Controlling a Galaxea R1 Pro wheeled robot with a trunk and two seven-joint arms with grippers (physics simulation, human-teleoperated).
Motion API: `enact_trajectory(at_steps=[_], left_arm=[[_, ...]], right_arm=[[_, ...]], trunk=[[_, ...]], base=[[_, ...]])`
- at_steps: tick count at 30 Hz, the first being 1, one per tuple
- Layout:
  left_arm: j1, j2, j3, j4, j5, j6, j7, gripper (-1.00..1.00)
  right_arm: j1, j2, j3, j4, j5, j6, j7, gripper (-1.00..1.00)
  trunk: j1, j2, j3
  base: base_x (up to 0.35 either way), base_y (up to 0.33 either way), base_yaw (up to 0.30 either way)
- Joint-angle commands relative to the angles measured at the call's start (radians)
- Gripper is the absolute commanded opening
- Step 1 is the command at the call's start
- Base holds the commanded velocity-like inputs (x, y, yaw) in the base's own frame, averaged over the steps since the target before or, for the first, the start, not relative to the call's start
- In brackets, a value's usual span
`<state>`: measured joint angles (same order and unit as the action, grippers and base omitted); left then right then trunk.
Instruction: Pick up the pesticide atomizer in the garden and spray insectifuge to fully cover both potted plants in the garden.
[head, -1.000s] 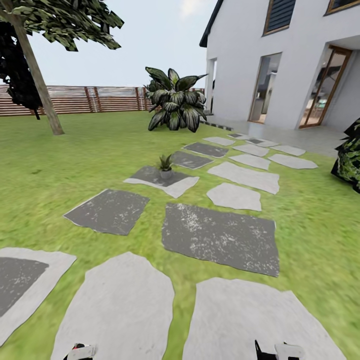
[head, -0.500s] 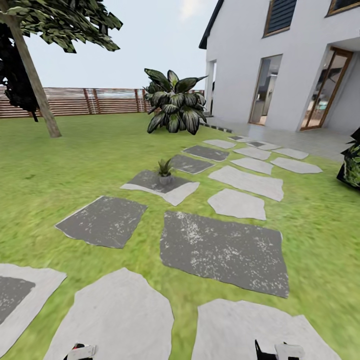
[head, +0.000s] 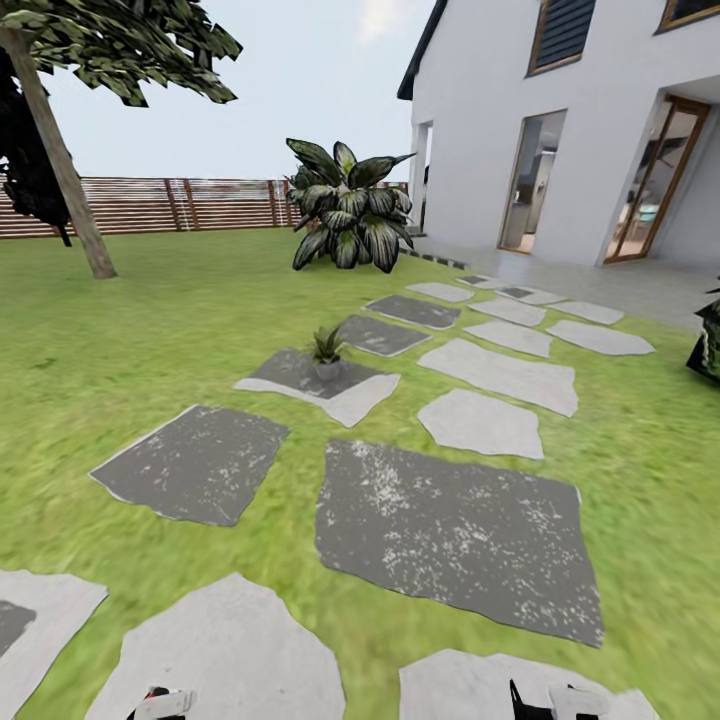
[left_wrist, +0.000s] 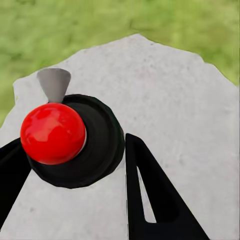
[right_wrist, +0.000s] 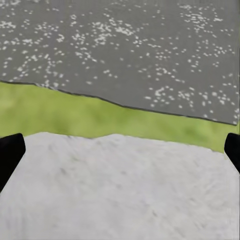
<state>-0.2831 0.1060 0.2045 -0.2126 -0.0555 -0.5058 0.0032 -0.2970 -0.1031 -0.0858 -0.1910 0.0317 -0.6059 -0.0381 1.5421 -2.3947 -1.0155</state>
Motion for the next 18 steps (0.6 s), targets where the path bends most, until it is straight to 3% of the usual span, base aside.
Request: enact_trajectory(at_steps=[1,18], left_arm=[[-0.001,0.000,0.005,0.001,-0.006,-0.003,0.000,-1.00],[-0.001,0.000,0.005,0.001,-0.006,-0.003,0.000,-1.00]], right_arm=[[-0.001,0.000,-0.005,0.001,0.004,-0.003,0.000,1.00],[-0.001,0.000,-0.005,0.001,0.004,-0.003,0.000,1.00]], trunk=[[0.000,0.000,-0.001],[0.000,0.000,-0.001]], base=[[0.336,0.000,0.000],[0.336,0.004,0.000]])
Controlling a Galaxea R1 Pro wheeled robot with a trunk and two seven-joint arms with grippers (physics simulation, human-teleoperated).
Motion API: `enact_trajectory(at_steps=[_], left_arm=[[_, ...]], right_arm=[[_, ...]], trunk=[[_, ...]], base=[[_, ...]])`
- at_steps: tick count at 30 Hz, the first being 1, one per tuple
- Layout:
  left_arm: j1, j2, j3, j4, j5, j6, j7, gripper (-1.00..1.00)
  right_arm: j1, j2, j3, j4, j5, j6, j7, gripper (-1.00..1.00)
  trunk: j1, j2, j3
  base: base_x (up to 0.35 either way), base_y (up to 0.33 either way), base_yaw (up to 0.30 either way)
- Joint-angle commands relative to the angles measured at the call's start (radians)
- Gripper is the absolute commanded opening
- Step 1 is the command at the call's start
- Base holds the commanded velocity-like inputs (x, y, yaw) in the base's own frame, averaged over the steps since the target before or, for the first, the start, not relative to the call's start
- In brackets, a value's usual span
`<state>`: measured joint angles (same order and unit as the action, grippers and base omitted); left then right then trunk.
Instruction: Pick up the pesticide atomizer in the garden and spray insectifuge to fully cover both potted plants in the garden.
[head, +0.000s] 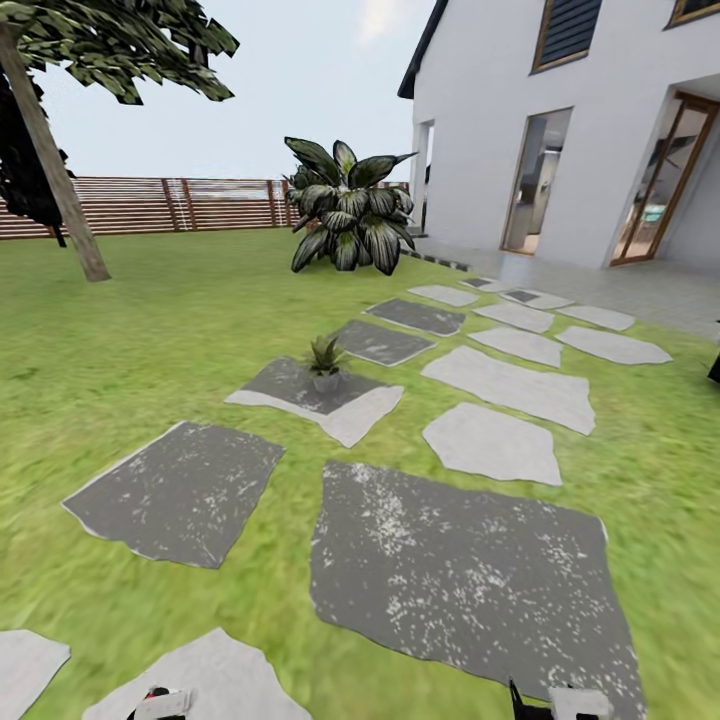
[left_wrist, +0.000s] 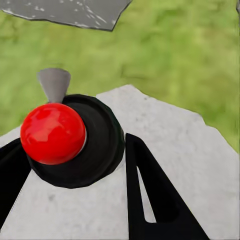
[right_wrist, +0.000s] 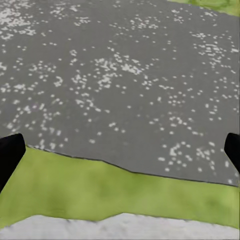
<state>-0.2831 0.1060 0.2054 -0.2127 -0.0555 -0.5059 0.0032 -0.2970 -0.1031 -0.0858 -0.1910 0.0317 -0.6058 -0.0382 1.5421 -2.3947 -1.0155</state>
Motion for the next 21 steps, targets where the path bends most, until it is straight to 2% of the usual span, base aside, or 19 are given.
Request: enact_trajectory(at_steps=[1,21], left_arm=[[-0.001,0.000,0.005,0.001,-0.006,-0.003,0.000,-1.00],[-0.001,0.000,0.004,0.001,-0.006,-0.003,0.000,-1.00]], right_arm=[[-0.001,0.000,-0.005,0.001,0.004,-0.003,0.000,1.00],[-0.001,0.000,-0.005,0.001,0.004,-0.003,0.000,1.00]], trunk=[[0.000,0.000,-0.001],[0.000,0.000,-0.001]], base=[[0.336,0.060,0.000],[0.336,0.104,0.000]])
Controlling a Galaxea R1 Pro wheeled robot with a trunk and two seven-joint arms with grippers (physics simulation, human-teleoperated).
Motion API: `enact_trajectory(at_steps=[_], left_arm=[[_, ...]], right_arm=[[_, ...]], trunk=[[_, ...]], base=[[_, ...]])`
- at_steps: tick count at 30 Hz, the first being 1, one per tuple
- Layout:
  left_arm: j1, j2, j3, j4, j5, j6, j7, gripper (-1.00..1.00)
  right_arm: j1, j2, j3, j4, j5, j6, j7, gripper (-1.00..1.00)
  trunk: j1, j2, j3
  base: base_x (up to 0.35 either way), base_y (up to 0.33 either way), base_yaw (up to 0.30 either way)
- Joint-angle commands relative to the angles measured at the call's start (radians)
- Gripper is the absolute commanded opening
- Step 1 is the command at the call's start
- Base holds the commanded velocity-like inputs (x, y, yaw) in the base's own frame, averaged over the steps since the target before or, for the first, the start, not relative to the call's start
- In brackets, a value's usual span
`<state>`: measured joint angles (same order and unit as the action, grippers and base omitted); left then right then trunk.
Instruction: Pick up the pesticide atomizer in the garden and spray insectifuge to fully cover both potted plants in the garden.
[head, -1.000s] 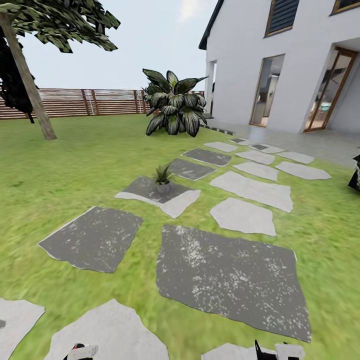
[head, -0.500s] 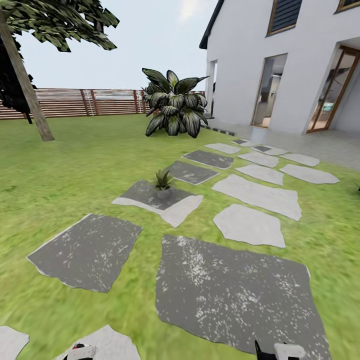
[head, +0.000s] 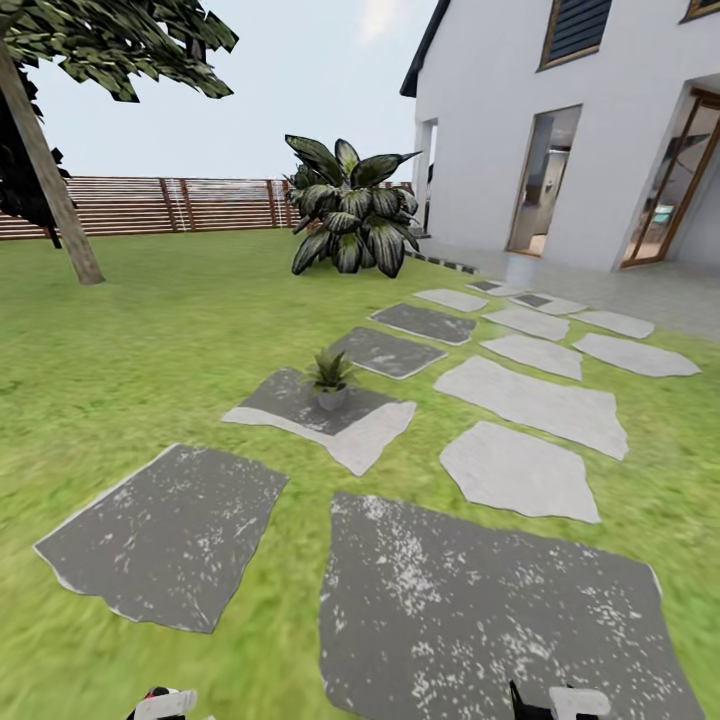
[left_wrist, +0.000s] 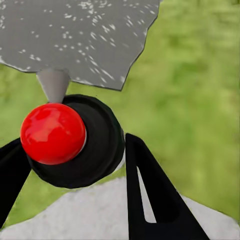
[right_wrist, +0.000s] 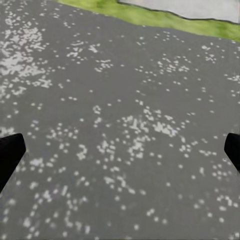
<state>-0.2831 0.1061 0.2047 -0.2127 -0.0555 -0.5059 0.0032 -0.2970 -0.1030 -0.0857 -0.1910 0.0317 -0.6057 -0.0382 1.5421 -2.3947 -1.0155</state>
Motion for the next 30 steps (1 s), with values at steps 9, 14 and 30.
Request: enact_trajectory(at_steps=[9,14,30], left_arm=[[-0.001,0.000,0.005,0.001,-0.006,-0.003,0.000,-1.00],[-0.001,0.000,0.005,0.001,-0.006,-0.003,0.000,-1.00],[-0.001,0.000,0.005,0.001,-0.006,-0.003,0.000,-1.00]], right_arm=[[-0.001,0.000,-0.005,0.001,0.004,-0.003,0.000,1.00],[-0.001,0.000,-0.005,0.001,0.004,-0.003,0.000,1.00],[-0.001,0.000,-0.005,0.001,0.004,-0.003,-0.001,1.00]], trunk=[[0.000,0.000,-0.001],[0.000,0.000,-0.001],[0.000,0.000,-0.001]], base=[[0.336,0.138,0.000],[0.336,0.138,0.000],[0.336,0.138,0.000]])
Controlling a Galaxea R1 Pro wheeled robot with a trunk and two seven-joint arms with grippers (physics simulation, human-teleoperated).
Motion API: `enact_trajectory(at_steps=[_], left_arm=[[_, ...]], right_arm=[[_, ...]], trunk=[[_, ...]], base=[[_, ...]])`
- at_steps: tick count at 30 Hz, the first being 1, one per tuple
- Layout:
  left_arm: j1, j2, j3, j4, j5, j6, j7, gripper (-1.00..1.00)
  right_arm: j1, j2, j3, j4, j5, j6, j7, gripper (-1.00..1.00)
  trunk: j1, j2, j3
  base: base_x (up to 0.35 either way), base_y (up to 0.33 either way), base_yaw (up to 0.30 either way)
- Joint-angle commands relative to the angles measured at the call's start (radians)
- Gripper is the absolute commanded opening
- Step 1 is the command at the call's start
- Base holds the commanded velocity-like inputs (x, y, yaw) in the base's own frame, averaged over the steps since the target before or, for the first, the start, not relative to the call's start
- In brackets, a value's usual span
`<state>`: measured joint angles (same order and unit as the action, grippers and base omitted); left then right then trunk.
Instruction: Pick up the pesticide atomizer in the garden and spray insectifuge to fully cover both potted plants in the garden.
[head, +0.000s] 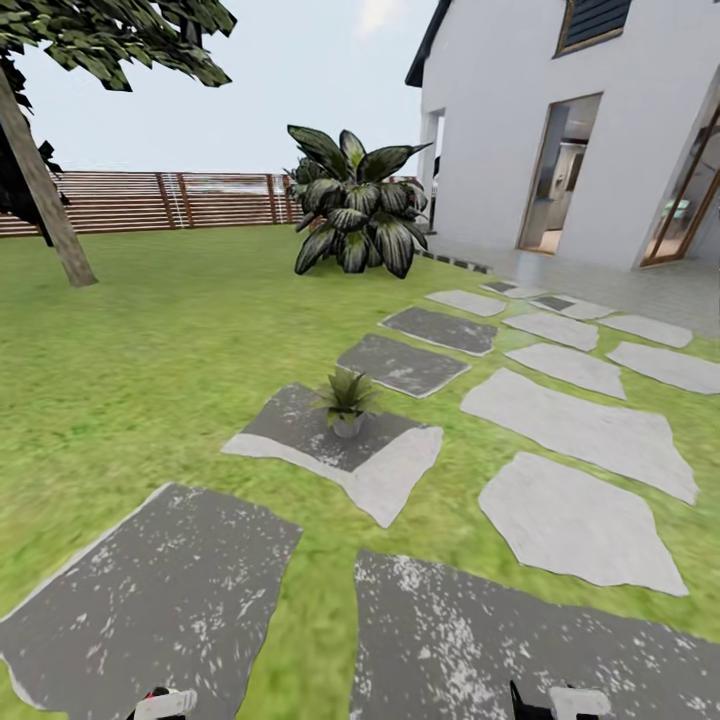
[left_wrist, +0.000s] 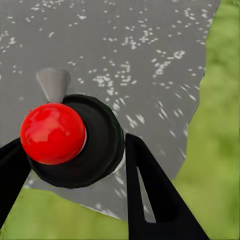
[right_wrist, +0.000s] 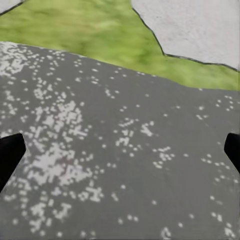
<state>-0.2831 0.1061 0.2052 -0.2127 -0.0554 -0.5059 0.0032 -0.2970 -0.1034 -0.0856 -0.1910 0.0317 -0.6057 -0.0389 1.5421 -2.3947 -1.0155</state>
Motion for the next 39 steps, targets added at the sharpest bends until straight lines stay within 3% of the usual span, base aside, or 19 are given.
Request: enact_trajectory(at_steps=[1,39], left_arm=[[-0.001,0.000,0.005,0.001,-0.006,-0.003,0.000,-1.00],[-0.001,0.000,0.004,0.001,-0.006,-0.003,0.000,-1.00]], right_arm=[[-0.001,0.000,-0.005,0.001,0.004,-0.003,0.000,1.00],[-0.001,0.001,-0.005,0.000,0.003,-0.003,0.001,1.00]], trunk=[[0.000,0.000,-0.001],[0.000,0.000,-0.001]], base=[[0.336,0.138,0.000],[0.336,0.138,-0.001]])
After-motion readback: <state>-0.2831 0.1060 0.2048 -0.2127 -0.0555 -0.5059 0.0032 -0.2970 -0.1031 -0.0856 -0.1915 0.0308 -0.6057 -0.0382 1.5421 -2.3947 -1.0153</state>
